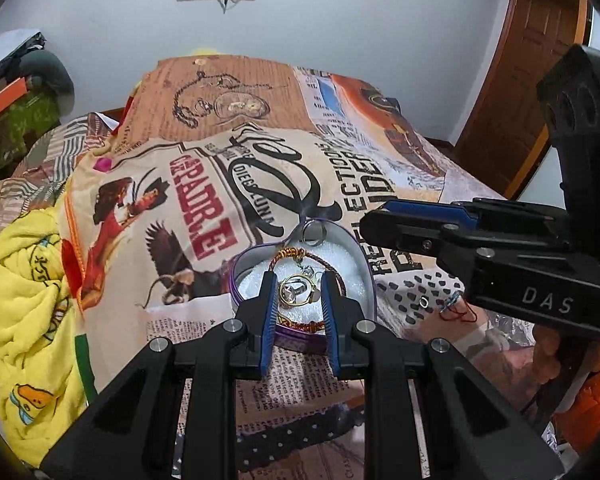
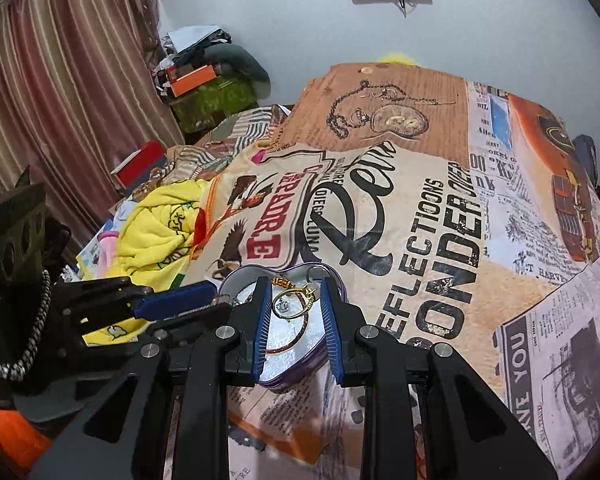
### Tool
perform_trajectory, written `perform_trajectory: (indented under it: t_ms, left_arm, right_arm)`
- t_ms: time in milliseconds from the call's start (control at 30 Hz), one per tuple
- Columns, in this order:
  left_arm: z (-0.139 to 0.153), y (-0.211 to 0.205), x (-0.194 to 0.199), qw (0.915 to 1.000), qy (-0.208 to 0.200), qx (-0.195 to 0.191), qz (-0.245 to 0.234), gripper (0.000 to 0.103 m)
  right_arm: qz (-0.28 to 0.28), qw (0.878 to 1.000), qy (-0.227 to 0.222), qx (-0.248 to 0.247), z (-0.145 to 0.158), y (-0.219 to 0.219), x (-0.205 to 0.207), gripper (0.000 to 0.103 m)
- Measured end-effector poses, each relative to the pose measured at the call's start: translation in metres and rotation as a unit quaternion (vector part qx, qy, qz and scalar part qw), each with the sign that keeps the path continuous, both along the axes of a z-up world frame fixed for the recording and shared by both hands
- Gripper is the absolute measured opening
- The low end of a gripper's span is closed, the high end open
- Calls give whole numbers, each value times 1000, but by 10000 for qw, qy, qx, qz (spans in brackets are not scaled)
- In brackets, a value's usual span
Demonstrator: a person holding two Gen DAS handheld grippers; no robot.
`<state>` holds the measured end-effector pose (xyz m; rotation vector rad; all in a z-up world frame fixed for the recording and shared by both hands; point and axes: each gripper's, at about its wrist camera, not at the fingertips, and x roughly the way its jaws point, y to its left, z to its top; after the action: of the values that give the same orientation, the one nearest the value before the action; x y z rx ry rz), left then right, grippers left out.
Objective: Organize jewelry
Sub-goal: 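Carry the held gold rings over the heart tin with both grippers, then open both grippers over the heart tin to drop the gold rings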
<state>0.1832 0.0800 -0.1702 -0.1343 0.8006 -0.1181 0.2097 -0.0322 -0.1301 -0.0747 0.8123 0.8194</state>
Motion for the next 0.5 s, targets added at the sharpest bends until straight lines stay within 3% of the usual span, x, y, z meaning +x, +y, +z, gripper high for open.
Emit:
perform_trajectory:
  t_ms: [500]
  left_arm:
    - [2,16,1,9997,-13,16,242,22]
  right_arm:
    - [120,9998,120,-79,-12,8,1,23]
